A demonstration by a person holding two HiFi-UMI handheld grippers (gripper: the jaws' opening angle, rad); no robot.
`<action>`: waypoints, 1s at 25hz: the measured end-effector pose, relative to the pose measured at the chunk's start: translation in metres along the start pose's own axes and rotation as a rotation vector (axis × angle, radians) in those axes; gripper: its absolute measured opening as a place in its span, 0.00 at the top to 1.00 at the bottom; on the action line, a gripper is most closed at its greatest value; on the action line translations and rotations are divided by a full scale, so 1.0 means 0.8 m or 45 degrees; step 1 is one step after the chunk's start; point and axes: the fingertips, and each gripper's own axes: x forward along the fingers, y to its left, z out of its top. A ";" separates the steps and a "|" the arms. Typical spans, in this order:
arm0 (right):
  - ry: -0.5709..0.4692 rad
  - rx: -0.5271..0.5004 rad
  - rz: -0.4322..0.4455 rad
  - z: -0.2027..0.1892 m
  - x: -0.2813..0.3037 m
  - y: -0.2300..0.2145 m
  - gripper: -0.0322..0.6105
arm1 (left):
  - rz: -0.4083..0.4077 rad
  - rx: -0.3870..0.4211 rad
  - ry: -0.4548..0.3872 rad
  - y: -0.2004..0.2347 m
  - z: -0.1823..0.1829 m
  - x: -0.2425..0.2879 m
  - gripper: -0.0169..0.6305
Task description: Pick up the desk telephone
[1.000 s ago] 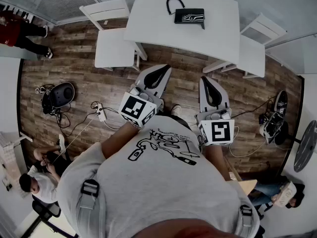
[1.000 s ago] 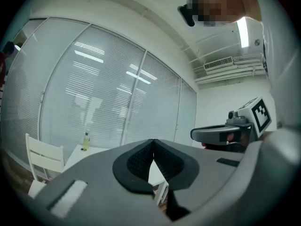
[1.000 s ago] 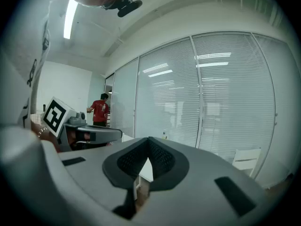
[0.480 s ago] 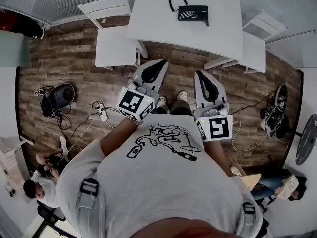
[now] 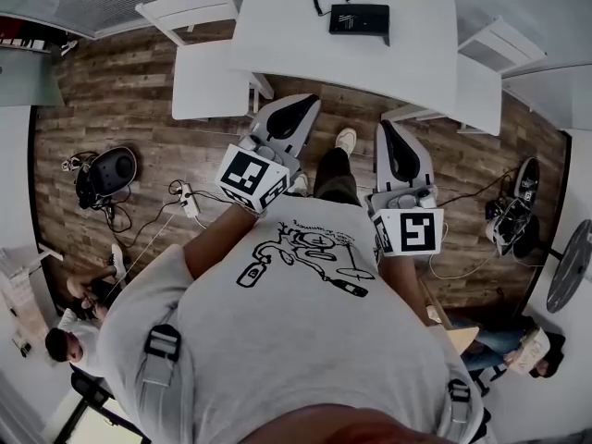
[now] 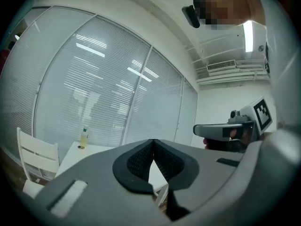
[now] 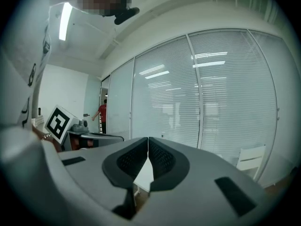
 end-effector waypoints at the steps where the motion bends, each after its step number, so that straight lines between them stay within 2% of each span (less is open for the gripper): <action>1: 0.006 0.012 -0.004 -0.007 0.006 -0.013 0.94 | -0.001 0.000 0.006 0.002 -0.002 0.014 0.97; 4: 0.010 0.035 -0.008 -0.015 0.022 -0.053 0.94 | 0.005 -0.001 0.017 0.007 -0.003 0.056 0.97; 13: -0.030 0.041 0.019 0.003 0.073 -0.188 0.94 | 0.041 0.050 -0.004 0.012 0.031 0.196 0.97; 19: -0.031 0.040 0.041 0.000 0.104 -0.266 0.94 | 0.139 0.052 0.024 0.039 0.024 0.259 0.97; 25: 0.008 0.059 0.089 -0.017 0.140 -0.298 0.94 | 0.196 0.060 0.015 0.061 0.027 0.293 0.97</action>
